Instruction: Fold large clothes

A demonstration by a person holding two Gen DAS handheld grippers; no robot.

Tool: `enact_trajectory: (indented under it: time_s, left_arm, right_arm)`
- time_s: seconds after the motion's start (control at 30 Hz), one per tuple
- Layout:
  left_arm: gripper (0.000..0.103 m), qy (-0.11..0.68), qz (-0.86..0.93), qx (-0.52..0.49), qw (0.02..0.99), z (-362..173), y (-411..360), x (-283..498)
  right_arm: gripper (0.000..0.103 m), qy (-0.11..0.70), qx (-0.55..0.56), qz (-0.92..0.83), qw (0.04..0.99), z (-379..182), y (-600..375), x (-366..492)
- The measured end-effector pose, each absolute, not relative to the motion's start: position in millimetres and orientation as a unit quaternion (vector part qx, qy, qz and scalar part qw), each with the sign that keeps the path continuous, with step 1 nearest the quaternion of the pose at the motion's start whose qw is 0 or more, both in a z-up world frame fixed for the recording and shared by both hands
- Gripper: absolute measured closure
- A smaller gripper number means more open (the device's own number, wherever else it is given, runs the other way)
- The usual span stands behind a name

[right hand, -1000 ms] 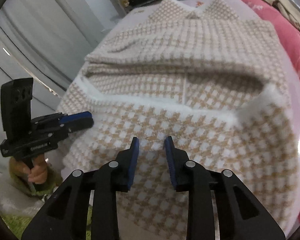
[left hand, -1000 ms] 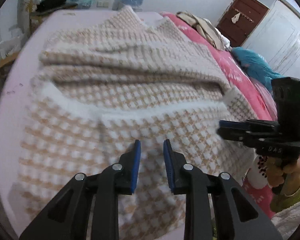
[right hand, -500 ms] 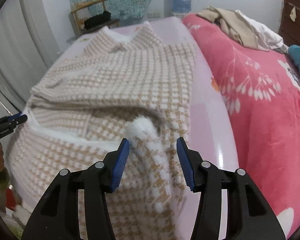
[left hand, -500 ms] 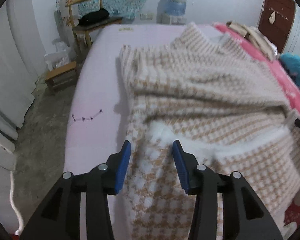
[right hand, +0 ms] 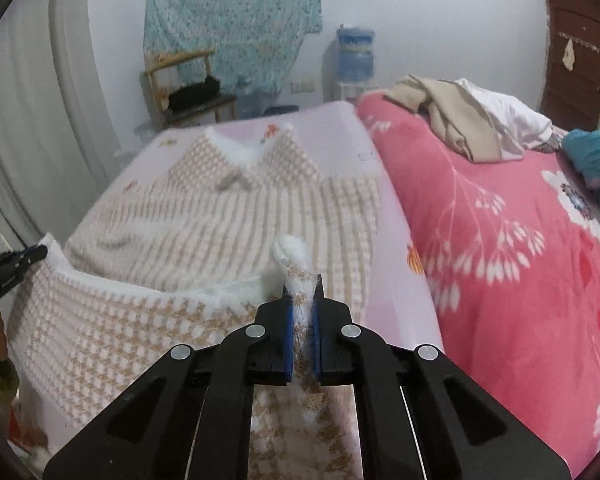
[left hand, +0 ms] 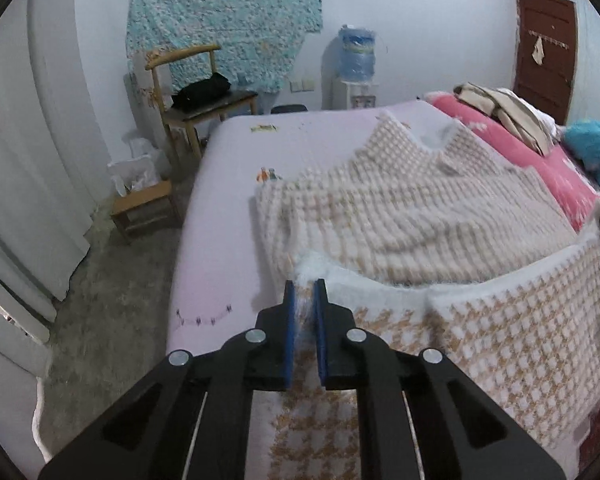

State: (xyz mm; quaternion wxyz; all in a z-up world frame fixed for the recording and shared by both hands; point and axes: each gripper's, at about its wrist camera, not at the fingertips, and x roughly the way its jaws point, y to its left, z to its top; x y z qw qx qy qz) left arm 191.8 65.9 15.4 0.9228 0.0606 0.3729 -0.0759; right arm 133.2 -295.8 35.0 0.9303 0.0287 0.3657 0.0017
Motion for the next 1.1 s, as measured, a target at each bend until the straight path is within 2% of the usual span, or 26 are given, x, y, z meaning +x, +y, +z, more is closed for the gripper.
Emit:
enact_trajectory:
  time_s: [0.2,0.3,0.37,0.4,0.43,0.47,0.57,0.67,0.83,0.93,1.03,1.1]
  left_arm:
    - [0.093,0.398,-0.059,0.081,0.912,-27,60,206]
    - [0.091,0.393,-0.059,0.087,0.913,-27,59,204]
    - [0.086,0.397,-0.065,0.073,0.913,-21,64,206]
    - [0.084,0.395,-0.066,0.066,0.914,-17,67,205]
    - [0.084,0.389,-0.066,0.058,0.917,-11,71,202]
    - [0.083,0.373,-0.066,0.048,0.924,1,75,196]
    - [0.083,0.338,-0.100,0.031,0.935,31,73,172]
    - [0.083,0.352,-0.196,-0.007,0.915,40,57,154]
    - [0.083,0.441,-0.245,-0.001,0.863,-9,11,159]
    - [0.083,0.457,-0.224,0.014,0.861,-35,2,171]
    - [0.083,0.453,-0.208,0.013,0.867,-25,3,172]
    - [0.083,0.434,-0.210,0.015,0.876,-10,4,163]
  right_arm:
    - [0.096,0.424,0.045,-0.005,0.905,-23,-302,165]
    - [0.093,0.426,0.059,0.000,0.903,-25,-306,165]
    - [0.078,0.421,0.070,0.003,0.904,-17,-310,163]
    - [0.063,0.415,0.074,0.001,0.907,-10,-311,158]
    - [0.053,0.407,0.071,-0.004,0.911,-2,-311,153]
    - [0.052,0.396,0.068,-0.006,0.916,7,-310,146]
    - [0.052,0.370,0.057,0.014,0.927,34,-301,123]
    - [0.052,0.377,0.054,0.076,0.922,39,-274,109]
    - [0.076,0.454,0.038,0.133,0.880,-6,-226,134]
    - [0.080,0.484,0.036,0.114,0.867,-35,-218,159]
    - [0.083,0.480,0.047,0.105,0.869,-27,-221,159]
    - [0.081,0.463,0.037,0.098,0.880,-8,-224,146]
